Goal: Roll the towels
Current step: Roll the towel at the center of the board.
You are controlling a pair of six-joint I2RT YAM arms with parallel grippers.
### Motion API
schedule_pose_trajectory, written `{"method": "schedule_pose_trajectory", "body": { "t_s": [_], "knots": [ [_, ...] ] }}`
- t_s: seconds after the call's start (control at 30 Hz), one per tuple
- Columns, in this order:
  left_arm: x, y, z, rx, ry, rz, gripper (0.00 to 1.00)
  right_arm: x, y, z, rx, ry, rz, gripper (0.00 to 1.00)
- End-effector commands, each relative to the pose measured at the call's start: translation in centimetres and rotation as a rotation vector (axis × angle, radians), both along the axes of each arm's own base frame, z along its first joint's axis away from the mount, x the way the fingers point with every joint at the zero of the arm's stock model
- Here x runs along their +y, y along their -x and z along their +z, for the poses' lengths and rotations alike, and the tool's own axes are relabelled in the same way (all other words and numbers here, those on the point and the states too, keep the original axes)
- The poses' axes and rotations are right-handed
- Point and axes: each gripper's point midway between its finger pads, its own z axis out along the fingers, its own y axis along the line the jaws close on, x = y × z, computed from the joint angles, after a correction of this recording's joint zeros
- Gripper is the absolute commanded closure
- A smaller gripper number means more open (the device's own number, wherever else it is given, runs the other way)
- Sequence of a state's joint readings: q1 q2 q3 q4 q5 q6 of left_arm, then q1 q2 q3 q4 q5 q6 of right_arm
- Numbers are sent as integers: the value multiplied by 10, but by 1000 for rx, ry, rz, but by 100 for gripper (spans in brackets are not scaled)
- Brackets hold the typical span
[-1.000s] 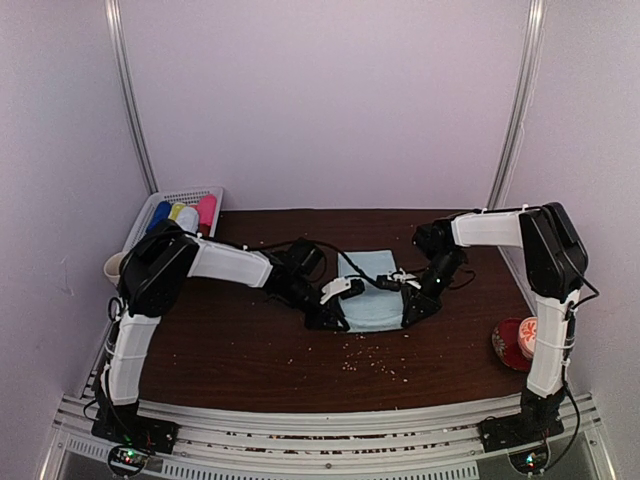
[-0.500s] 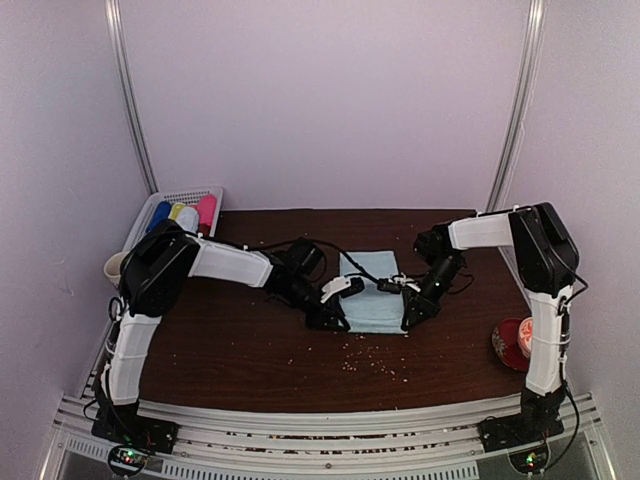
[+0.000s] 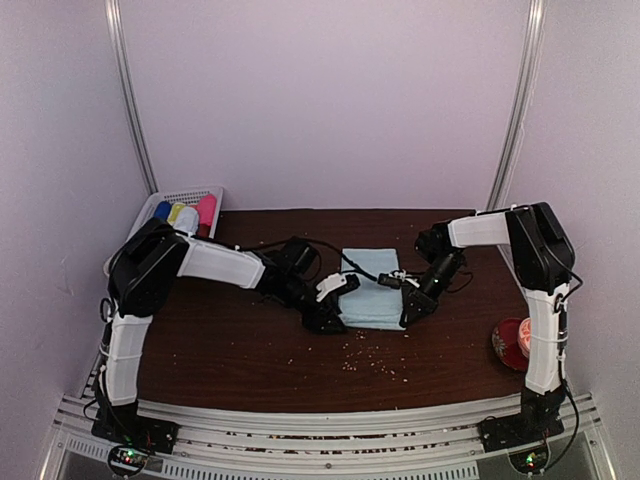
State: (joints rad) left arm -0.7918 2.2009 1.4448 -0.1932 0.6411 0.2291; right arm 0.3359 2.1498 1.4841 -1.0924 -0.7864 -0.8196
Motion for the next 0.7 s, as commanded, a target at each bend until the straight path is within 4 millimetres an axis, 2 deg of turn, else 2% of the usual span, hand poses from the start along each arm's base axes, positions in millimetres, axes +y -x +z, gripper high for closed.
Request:
{"method": "schedule_pose_trajectory", "body": {
  "t_s": [0.0,0.2,0.3,0.53,0.67],
  "knots": [
    [19,-21,16,-63,-59,109,49,-8,-1,-7,22,39,-9,100],
    [10,-36,53,-201,-43,159,47,-8,1,-9,36,39,-1,100],
    [-2,-35,61,-264,-46,148,48,-8,1,-10,40,38,0,100],
    [-25,-21,58,-274,-39,68,50,-8,1,-9,39,36,2,100],
    [-33,-13,49,-267,-50,36,50,-8,2,-9,40,37,2,100]
  ]
}}
